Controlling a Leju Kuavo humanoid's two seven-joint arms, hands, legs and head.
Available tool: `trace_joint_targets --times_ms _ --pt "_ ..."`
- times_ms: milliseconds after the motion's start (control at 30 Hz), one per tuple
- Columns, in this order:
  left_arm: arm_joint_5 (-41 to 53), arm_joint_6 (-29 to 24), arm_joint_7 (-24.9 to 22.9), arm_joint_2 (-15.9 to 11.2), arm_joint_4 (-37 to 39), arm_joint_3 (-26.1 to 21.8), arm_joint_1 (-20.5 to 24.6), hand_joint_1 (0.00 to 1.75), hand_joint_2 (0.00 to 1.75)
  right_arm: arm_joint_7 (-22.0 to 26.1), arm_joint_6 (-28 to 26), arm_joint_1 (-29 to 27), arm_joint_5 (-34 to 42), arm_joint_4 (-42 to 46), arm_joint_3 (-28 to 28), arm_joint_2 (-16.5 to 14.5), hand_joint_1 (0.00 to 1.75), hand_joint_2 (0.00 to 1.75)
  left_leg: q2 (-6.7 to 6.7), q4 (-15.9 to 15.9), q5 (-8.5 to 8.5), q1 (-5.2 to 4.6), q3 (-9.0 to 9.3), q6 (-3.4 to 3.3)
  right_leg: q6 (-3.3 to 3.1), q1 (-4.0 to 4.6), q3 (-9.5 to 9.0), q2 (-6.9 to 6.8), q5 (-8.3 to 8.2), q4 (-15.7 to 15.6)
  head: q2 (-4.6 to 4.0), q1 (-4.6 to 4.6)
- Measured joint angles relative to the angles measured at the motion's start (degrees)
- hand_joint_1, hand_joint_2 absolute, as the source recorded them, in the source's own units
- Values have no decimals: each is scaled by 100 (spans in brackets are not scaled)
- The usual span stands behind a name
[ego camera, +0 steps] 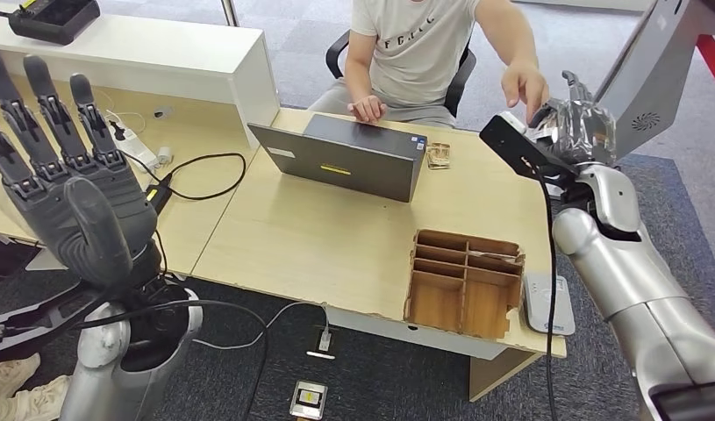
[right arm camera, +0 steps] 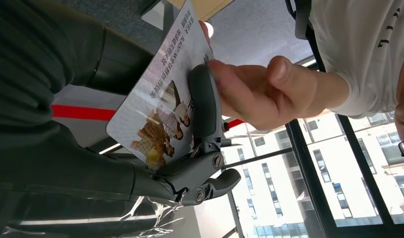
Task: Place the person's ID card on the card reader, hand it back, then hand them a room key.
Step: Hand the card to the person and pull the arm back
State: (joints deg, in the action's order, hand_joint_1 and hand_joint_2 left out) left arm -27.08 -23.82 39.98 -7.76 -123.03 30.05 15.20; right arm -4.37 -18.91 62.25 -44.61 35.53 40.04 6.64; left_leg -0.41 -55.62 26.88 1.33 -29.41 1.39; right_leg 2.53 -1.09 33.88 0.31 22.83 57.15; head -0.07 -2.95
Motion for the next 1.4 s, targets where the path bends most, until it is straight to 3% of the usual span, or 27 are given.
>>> trace_joint_targets --times_ms 500,633,967,1267,1400 --pt "-63 -72 0 -2 0 35 19 0 175 -38 59 28 -41 -5 66 10 171 175 0 0 0 0 0 0 0 0 0 0 0 0 0 1" --pt "-21 -205 0 -11 -1 71 18 0 175 10 76 8 -5 -16 136 13 0 175 0 0 0 0 -1 0 0 0 0 0 0 0 0 1" --pt "29 -384 5 -106 -27 79 -61 0 175 234 -54 -229 325 300 160 150 0 175 0 0 0 0 1 0 0 0 0 0 0 0 0 1" --pt "101 -258 11 -204 -107 -9 -328 0 175 -43 -283 -1125 507 1899 -36 795 0 175 0 0 2 -1 2 -1 0 0 0 0 1 -4 0 -1" --pt "84 -139 11 -225 -135 -71 -507 0 175 -219 -366 -1879 782 3045 -300 1196 0 175 -3 0 3 0 7 -1 5 1 -8 -5 6 -7 0 1"
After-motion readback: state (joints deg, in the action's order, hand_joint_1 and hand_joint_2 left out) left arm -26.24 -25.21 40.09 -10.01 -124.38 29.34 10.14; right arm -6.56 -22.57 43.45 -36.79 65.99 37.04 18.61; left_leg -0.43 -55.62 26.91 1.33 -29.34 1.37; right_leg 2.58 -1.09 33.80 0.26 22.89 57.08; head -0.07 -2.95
